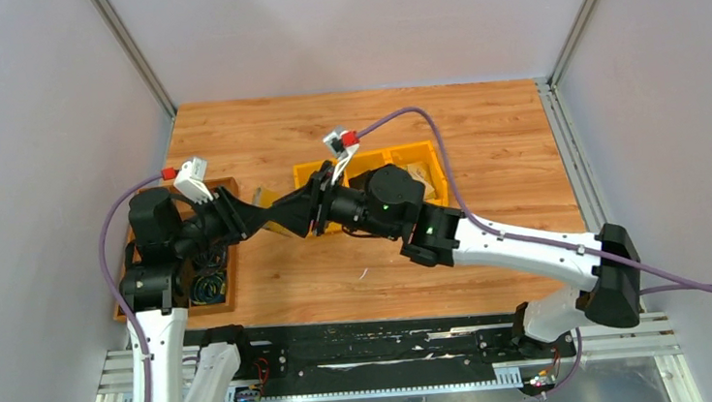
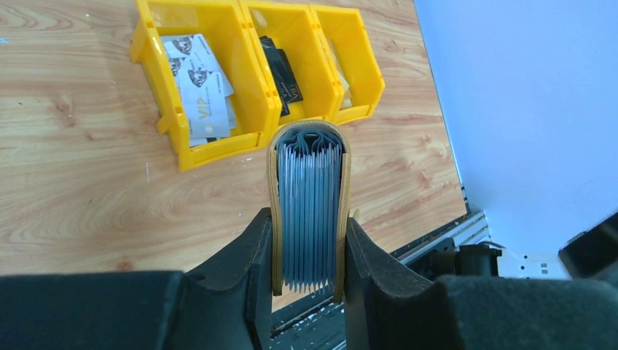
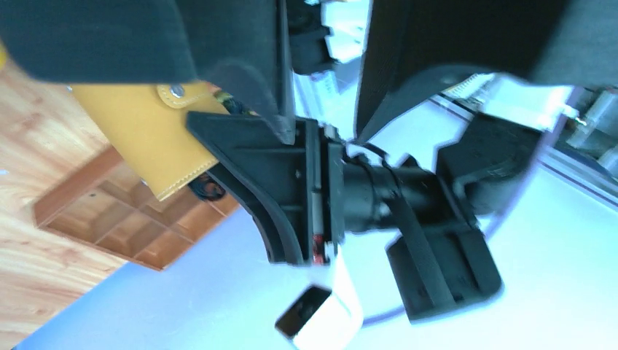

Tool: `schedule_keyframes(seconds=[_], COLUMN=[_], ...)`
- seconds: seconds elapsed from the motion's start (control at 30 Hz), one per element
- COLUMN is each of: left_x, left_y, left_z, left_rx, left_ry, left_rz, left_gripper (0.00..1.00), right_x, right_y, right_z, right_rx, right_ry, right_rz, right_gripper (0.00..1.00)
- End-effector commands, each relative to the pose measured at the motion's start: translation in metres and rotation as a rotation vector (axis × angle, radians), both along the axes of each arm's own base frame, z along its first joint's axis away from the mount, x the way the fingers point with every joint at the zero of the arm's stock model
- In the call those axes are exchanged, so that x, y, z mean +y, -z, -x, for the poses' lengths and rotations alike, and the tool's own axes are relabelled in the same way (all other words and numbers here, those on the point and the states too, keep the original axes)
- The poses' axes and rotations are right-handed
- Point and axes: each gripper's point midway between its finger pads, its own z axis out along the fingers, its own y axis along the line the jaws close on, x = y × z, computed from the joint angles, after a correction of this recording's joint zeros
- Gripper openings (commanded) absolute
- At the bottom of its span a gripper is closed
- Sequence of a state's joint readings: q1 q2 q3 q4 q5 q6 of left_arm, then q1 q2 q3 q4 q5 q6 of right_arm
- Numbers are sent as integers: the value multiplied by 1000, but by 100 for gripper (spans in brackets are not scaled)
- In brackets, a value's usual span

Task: Take the credit cards out of the card holder
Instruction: Open the card holder.

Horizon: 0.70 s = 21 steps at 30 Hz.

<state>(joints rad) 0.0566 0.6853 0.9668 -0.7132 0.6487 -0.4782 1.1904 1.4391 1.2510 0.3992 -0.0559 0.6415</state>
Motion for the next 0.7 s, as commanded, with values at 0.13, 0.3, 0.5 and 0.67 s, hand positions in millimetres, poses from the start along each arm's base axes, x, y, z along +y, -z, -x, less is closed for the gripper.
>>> schedule_keyframes(seconds=[0.13,0.3,0.5,0.67], left_x=[-15,-17,-18,-20], left_y=[-31,-42,-47,-49], left_z=[12,17,19,21], left_rx=[-84,-120,-128,-125], left_ry=[104,126,133,142], left_rz=[38,35,40,52], left_gripper=[0,0,0,0], right_x=[-23,-26,-30,-24], right_y=[17,44,61,64], right_z=[-25,-17,-13,-14], right_rx=[141,207,236,242], right_ry=[13,-58,-82,-91], right_rz=[6,70,104,112], right_gripper=[58,60,60,59])
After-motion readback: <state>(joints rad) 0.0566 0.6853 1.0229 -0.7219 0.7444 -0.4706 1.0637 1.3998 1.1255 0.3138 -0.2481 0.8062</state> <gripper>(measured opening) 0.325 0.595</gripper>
